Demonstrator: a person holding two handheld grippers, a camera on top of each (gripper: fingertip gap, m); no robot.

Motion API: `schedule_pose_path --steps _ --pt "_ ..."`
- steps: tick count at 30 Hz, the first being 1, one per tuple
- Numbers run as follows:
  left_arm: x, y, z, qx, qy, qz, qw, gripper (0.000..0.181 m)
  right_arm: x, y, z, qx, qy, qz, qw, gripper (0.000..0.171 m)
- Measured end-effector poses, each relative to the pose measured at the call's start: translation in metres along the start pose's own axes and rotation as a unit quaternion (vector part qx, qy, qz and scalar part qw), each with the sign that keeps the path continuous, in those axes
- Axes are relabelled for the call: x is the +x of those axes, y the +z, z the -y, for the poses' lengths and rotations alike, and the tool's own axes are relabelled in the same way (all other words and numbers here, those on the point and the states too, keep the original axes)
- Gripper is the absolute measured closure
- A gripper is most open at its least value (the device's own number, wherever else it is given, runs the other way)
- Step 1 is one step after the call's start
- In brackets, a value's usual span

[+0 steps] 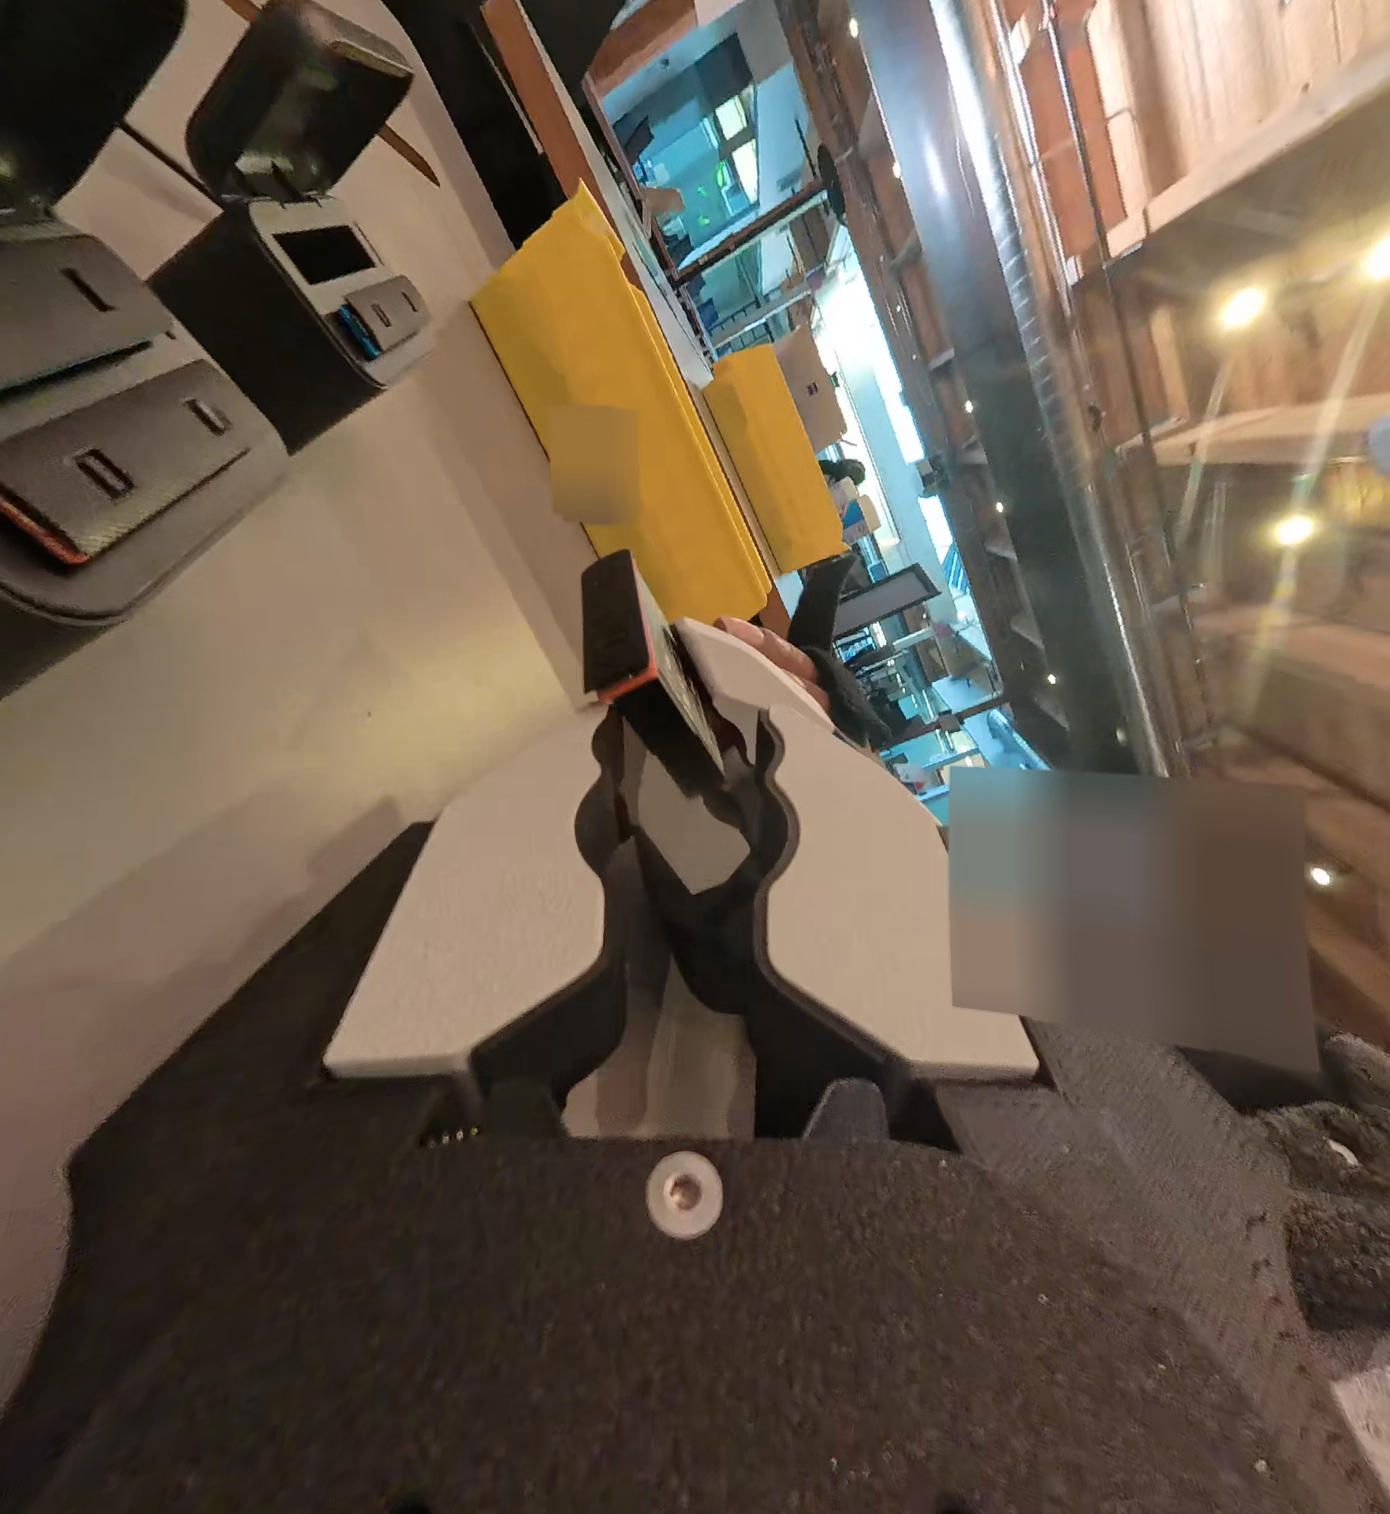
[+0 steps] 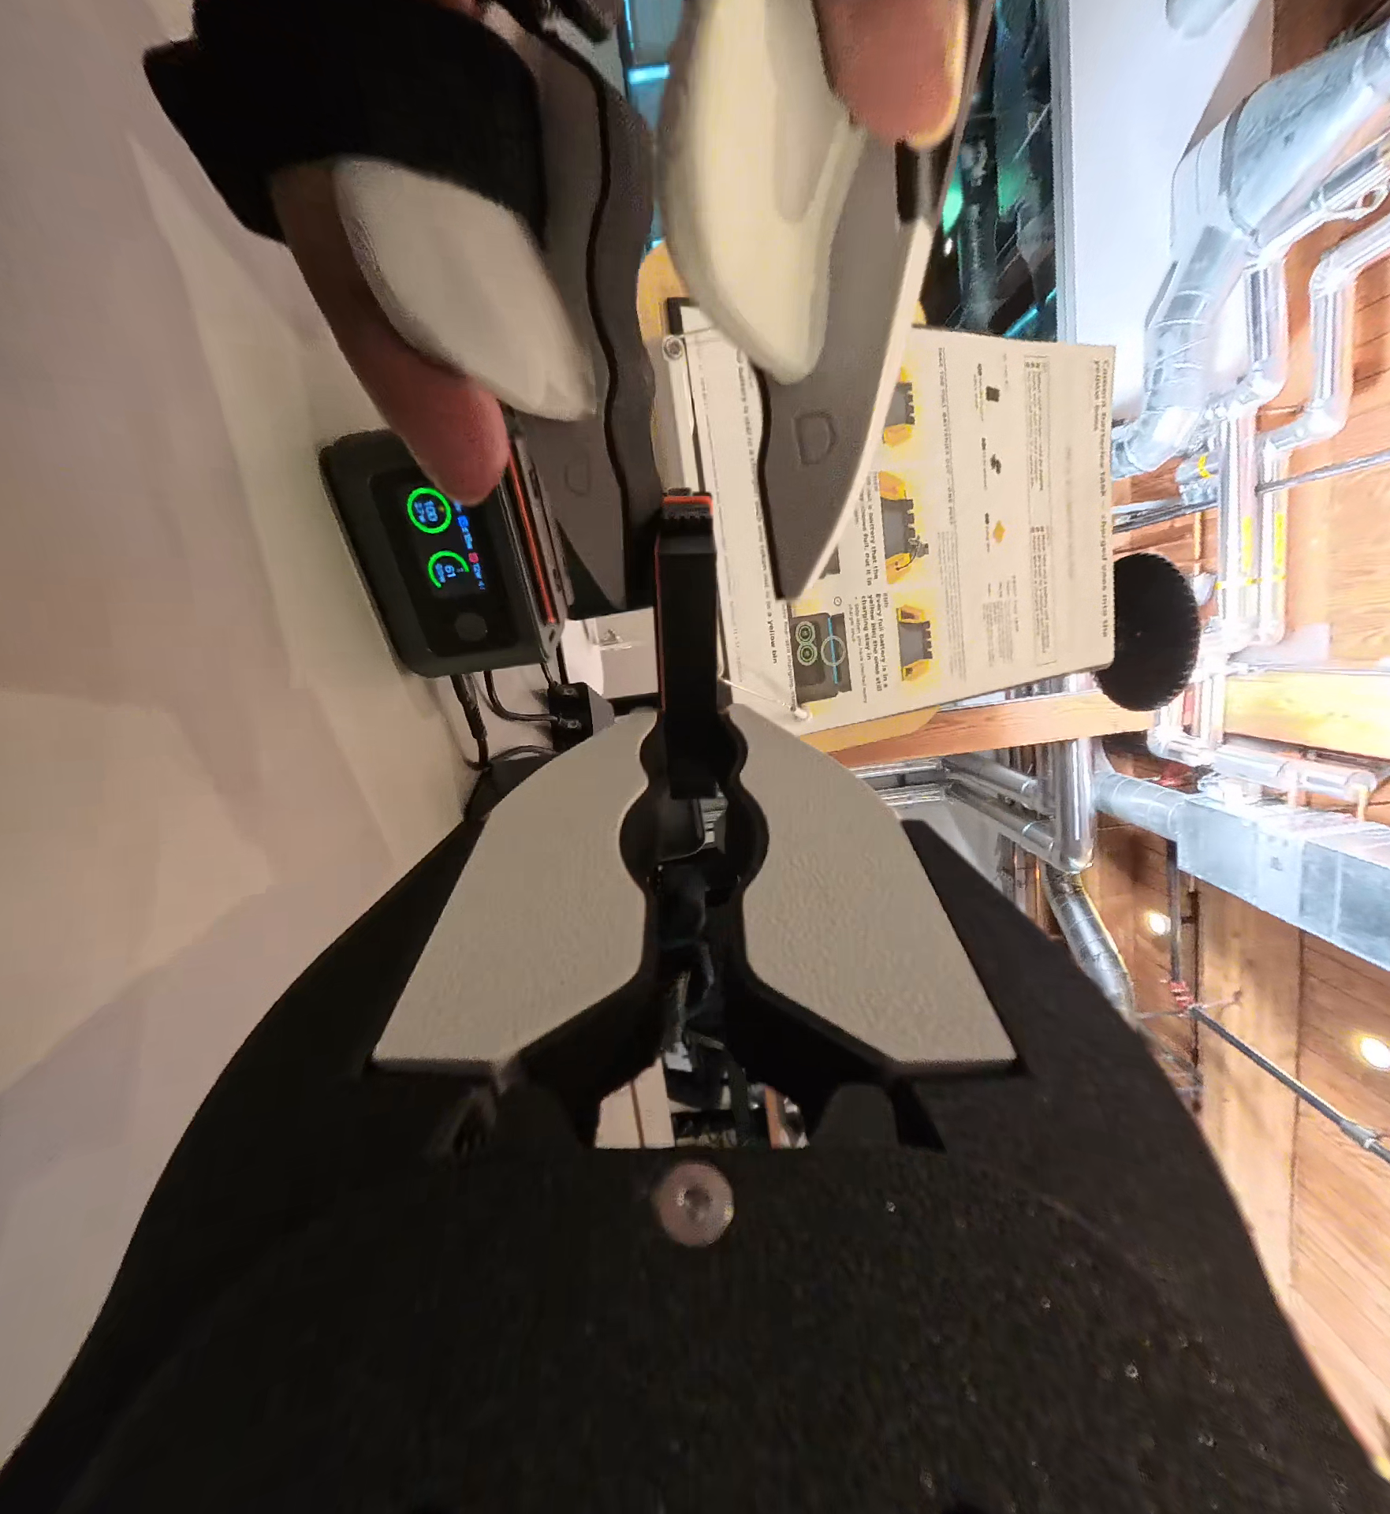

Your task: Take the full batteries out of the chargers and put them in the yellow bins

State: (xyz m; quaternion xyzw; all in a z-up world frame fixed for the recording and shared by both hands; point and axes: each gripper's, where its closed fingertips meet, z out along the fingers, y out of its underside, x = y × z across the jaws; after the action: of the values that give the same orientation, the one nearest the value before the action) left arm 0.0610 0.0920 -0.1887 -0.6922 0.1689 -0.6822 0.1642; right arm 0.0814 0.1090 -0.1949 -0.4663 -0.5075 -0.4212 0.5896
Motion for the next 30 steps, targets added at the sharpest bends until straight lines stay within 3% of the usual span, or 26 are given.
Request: schedule_pose_path --steps 8,12,15,17,21,26,30 --pt "-0.008 0.002 -0.003 -0.005 0.009 0.015 1.000 0.166 -0.006 0.000 0.005 0.000 0.007 0.007 1.000 0.157" --pt "-0.004 -0.003 0.004 -0.002 0.055 0.004 0.998 0.170 -0.002 -0.004 0.012 0.019 0.056 0.018 0.998 0.153" --pt "-0.001 -0.008 0.011 -0.002 0.140 0.011 0.990 0.170 0.005 -0.010 0.019 0.054 0.133 0.055 0.988 0.149" --pt "0.000 -0.010 0.012 -0.014 0.222 0.032 0.974 0.170 0.016 -0.016 0.023 0.085 0.200 0.100 0.971 0.154" --pt "0.000 -0.007 -0.001 -0.054 0.355 0.066 0.931 0.170 0.020 -0.015 0.012 0.068 0.306 0.247 0.917 0.144" --pt "-0.003 0.001 -0.022 -0.102 0.482 0.106 0.864 0.170 0.015 -0.025 0.013 0.078 0.297 0.389 0.868 0.141" --pt "-0.006 0.005 -0.033 -0.124 0.534 0.118 0.828 0.170 0.005 -0.034 0.018 0.077 0.249 0.466 0.846 0.142"
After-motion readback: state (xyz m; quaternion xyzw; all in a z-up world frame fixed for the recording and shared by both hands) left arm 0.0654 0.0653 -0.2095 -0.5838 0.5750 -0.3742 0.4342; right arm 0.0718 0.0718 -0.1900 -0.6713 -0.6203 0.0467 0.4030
